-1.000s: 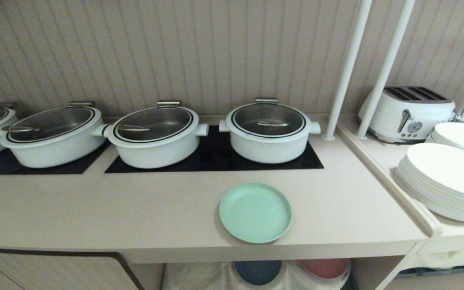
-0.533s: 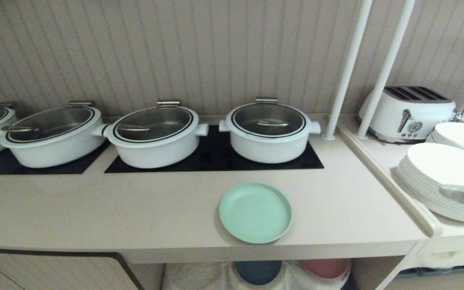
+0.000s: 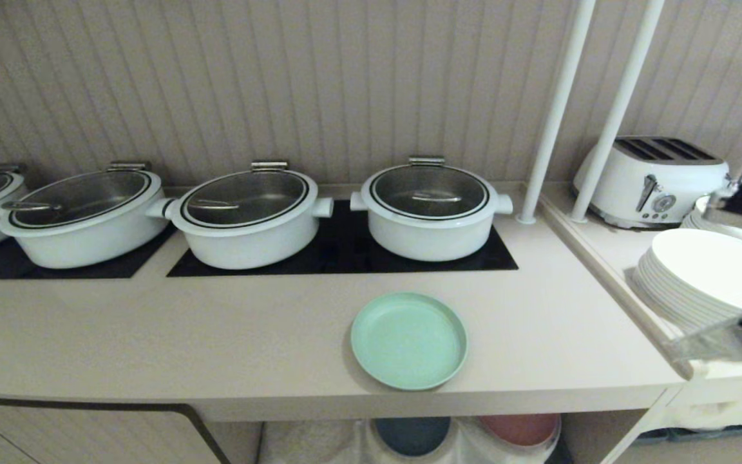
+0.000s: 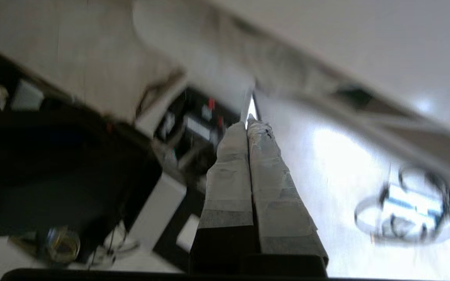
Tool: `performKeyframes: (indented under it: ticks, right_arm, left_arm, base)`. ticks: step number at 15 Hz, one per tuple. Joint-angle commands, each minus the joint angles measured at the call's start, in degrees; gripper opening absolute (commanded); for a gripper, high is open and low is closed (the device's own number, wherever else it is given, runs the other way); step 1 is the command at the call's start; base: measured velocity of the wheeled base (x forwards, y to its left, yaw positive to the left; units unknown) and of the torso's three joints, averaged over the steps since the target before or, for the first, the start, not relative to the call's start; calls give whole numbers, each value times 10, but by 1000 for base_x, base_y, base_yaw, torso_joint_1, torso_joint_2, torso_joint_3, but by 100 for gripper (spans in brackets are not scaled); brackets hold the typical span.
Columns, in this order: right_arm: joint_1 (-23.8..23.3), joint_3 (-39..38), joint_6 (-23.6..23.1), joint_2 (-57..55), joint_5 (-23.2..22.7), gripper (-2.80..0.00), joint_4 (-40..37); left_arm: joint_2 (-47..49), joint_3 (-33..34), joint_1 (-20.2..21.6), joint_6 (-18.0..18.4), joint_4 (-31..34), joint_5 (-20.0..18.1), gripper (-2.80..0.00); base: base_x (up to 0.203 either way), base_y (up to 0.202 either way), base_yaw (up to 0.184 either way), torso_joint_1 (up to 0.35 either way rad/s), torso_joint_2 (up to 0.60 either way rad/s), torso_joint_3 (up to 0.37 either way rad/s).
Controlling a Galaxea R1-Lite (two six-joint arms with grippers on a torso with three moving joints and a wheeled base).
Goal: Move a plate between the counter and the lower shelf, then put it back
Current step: Pick up the plate
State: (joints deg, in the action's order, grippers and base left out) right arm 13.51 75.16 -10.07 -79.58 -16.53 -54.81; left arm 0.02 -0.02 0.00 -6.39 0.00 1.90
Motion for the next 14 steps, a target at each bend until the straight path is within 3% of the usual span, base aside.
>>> performKeyframes:
  ticks: [1, 5, 8, 10, 14]
  right_arm:
    - [38, 55, 16, -86, 31, -280, -45]
    - [144, 141, 134, -204, 129, -280, -57]
    - [197, 180, 223, -282, 187, -280, -7]
    - [220, 194, 251, -326, 246, -280, 13]
    - [226, 208, 273, -375, 260, -280, 41]
  left_arm:
    - [0, 0, 0, 0, 0, 0, -280]
    - [0, 0, 0, 0, 0, 0, -280]
    - [0, 0, 0, 0, 0, 0, -280]
    - [0, 0, 0, 0, 0, 0, -280]
    - [0, -1, 0, 0, 0, 0, -280]
  base:
    - [0, 0, 0, 0, 0, 0]
    - [0, 0, 0, 0, 0, 0]
    - [0, 0, 0, 0, 0, 0]
    - [0, 0, 0, 0, 0, 0]
    - [0, 0, 0, 0, 0, 0]
